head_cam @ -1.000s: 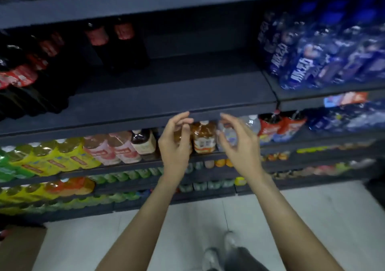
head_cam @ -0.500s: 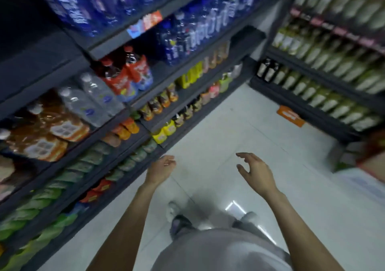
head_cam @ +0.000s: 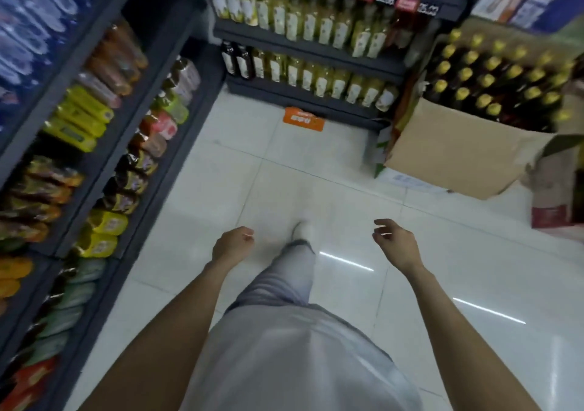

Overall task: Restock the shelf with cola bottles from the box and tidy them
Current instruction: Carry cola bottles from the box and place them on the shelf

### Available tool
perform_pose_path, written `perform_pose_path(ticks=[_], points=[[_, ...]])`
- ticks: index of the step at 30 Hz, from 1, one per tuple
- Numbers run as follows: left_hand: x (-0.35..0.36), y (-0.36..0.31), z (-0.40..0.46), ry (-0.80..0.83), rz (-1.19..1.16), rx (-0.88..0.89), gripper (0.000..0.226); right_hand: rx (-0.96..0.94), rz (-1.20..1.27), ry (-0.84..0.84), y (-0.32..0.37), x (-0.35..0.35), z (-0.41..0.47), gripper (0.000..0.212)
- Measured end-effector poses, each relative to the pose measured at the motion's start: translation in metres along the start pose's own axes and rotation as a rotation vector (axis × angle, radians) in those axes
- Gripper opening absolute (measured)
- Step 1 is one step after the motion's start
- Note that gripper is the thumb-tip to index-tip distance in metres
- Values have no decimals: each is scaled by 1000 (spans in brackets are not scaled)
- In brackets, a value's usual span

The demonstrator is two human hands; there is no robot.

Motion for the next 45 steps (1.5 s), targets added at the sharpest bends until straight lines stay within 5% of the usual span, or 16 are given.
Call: perform_pose_path(ticks=[12, 21, 26, 35, 45], points=[[34, -315, 96, 210, 122, 196, 30, 344, 103, -153, -108, -163, 128, 38], [81, -542, 88, 227, 285, 487, 30, 104, -116, -301, -143, -290, 255, 36], [125, -603, 80, 179, 269, 492, 29, -69, -279, -159, -188, -333, 333, 48], [220, -655, 75, 29, 63, 278, 51, -430, -632, 465, -230, -348, 421, 68], [258, -677, 87, -126, -152, 79, 50, -531, -601, 377, -245, -341, 425, 67]])
Point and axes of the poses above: each hand's wrist, its own z-axis towards the middle knuckle, its own x-axis out of the palm, y = z × x, the point moved 3 cm from there along z, towards the middle knuckle, and after that the axes turned 11 degrees about -x, right-handed, at the moved point
